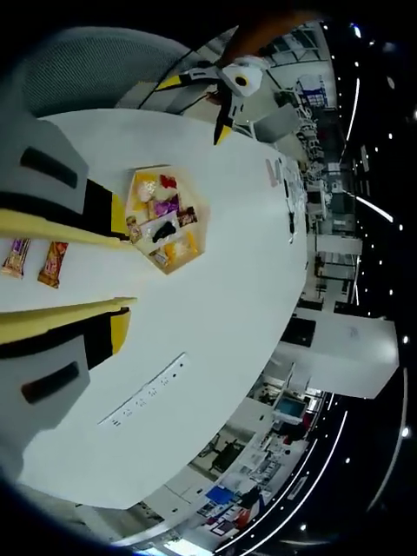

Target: Place the target food into the container with the food tongs after gripping and lifting it, then release it inside without dropping or visibly crushing the food.

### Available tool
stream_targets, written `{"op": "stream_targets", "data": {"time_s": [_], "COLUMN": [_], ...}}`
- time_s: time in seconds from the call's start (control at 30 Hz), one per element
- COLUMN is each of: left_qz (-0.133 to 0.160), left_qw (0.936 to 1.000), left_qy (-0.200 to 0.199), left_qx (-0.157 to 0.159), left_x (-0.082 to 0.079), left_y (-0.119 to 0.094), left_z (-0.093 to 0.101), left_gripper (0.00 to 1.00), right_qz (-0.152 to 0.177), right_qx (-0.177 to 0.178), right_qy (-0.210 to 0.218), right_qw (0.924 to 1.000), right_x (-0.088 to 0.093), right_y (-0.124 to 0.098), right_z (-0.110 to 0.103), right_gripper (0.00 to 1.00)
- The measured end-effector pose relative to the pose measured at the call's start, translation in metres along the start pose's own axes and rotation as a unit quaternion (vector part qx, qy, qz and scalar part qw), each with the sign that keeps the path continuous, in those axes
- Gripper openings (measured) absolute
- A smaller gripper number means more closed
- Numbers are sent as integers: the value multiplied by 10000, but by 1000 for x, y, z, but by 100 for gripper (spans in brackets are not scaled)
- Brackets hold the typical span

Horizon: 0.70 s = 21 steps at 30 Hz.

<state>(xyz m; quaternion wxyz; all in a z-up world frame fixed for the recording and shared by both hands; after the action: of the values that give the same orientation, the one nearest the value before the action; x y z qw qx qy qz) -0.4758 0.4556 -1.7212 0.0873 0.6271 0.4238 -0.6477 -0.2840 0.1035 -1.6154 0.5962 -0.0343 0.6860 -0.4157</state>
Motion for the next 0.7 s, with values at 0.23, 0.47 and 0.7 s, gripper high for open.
{"op": "stream_targets", "data": {"time_s": [0.23, 0.47, 0.7], "left_qz": [-40, -121, -271], "left_qw": [10000, 9998, 9996], "left_qy": [35, 161, 20], "left_qx": [40, 39, -41], "left_x": [2, 4, 8], "left_y": [1, 3, 4], "left_z": [1, 3, 0], "left_gripper": [100, 100, 100], "right_qz": [33, -24, 7], "right_qx": [-59, -293, -621], "right_qy": [-147, -302, -508], "right_qw": [9999, 9991, 9968], "right_x": [20, 34, 44], "right_y": [-18, -25, -24], "right_z": [0, 1, 13], "right_gripper": [29, 30, 30]}}
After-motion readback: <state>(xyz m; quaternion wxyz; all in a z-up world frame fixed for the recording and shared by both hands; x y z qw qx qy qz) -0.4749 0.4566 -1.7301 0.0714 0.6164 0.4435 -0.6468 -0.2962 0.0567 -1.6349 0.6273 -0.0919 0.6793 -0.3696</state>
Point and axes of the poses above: the point that each gripper's makers call its tool centre point, and the gripper's own axes: y roughly forward along the fingers, z roughly to its right, x roughly out of its underside, the point moved 10 cm from there along -y, roughly backward along the fingers, and after that the axes turned 6 degrees about y, right-handed, at the moved point
